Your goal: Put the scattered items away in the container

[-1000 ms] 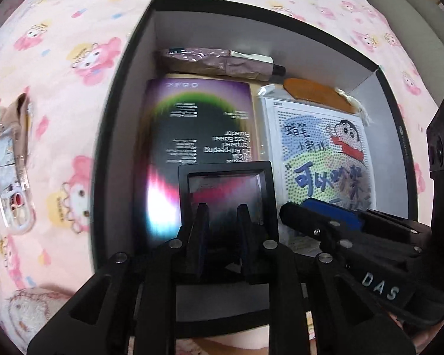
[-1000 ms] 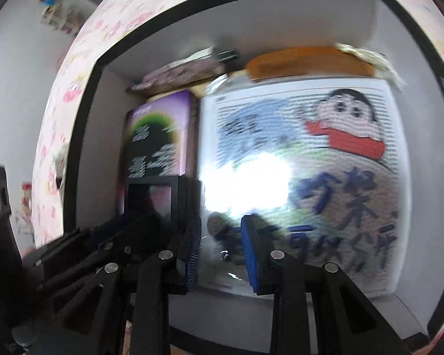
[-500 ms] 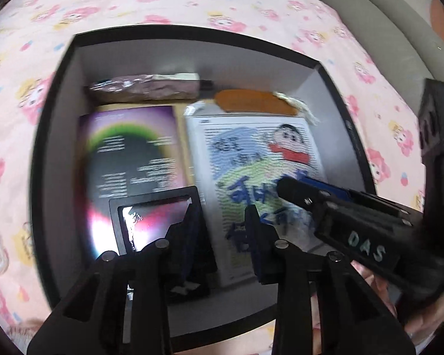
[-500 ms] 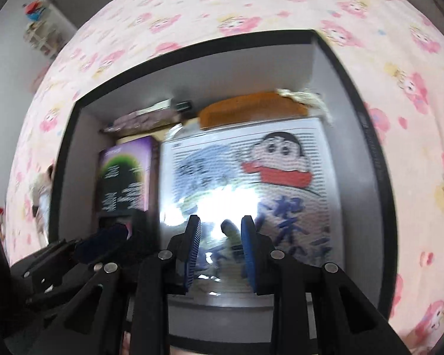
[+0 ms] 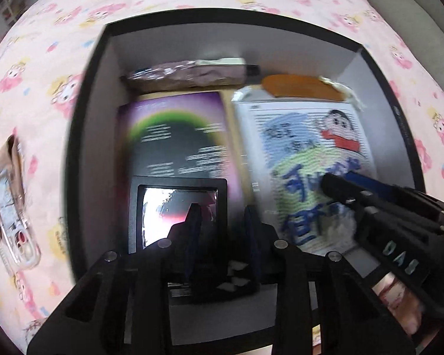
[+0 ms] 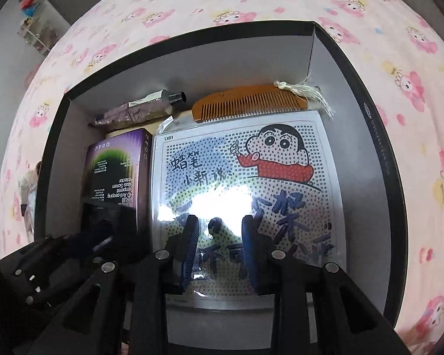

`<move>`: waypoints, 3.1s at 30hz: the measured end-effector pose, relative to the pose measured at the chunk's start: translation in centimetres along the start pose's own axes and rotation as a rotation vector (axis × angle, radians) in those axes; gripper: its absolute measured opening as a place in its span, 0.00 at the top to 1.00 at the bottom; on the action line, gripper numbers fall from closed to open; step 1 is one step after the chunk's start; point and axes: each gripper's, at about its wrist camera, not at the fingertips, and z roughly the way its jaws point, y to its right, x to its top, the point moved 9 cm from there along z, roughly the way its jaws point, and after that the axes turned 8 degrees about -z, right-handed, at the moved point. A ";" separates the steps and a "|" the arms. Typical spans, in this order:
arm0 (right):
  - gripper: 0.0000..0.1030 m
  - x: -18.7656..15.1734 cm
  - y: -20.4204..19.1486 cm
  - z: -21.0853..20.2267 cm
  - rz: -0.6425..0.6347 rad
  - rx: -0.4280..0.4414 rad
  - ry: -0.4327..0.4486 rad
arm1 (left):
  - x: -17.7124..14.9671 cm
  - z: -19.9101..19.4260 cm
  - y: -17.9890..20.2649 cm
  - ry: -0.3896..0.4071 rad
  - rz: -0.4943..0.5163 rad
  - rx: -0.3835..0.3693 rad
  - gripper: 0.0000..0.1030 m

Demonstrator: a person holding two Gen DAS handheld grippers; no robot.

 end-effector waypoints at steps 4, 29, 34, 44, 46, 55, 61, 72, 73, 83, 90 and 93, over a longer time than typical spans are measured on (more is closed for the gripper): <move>0.75 0.0 -0.1 0.0 -0.017 -0.025 0.004 | 0.1 -0.4 -0.7 -0.016 -0.015 -0.014 0.76; 0.53 -2.0 -0.2 1.4 -0.069 -0.042 -0.086 | 1.3 0.4 -1.2 -0.034 -0.039 0.047 0.64; 0.52 -2.9 -0.3 1.1 -0.048 0.004 -0.100 | 1.3 0.1 -1.3 -0.041 -0.041 0.031 0.64; 0.52 -4.3 -1.0 -0.5 -0.054 0.015 -0.094 | 1.9 -2.8 -0.6 0.040 -0.041 -0.061 0.48; 0.52 -4.1 -1.2 -1.7 -0.062 0.015 -0.059 | 2.2 -4.4 -0.4 0.105 -0.014 -0.041 0.40; 0.36 1.1 2.3 -10.8 -0.153 -0.291 0.274 | 4.6 -12.5 -1.1 0.441 -0.031 0.014 0.02; 0.34 2.5 2.3 -13.9 -0.104 -0.244 0.451 | 4.1 -17.7 -0.9 0.608 -0.042 0.021 0.01; 0.33 -5.4 2.6 -20.6 0.039 -0.178 0.580 | -2.9 -26.7 -0.5 0.758 0.027 -0.015 0.01; 0.33 -6.1 2.4 -20.9 0.036 -0.185 0.579 | -3.6 -26.8 -0.5 0.756 0.030 -0.015 0.01; 0.32 -11.2 0.4 -22.6 0.023 -0.198 0.613 | -8.2 -24.9 -2.1 0.711 0.039 0.000 0.01; 0.32 -11.6 0.2 -21.6 0.021 -0.199 0.582 | -8.9 -24.2 -2.2 0.688 0.032 0.009 0.01; 0.32 -11.6 0.0 -21.0 0.011 -0.199 0.557 | -9.1 -24.0 -2.3 0.683 0.033 0.017 0.01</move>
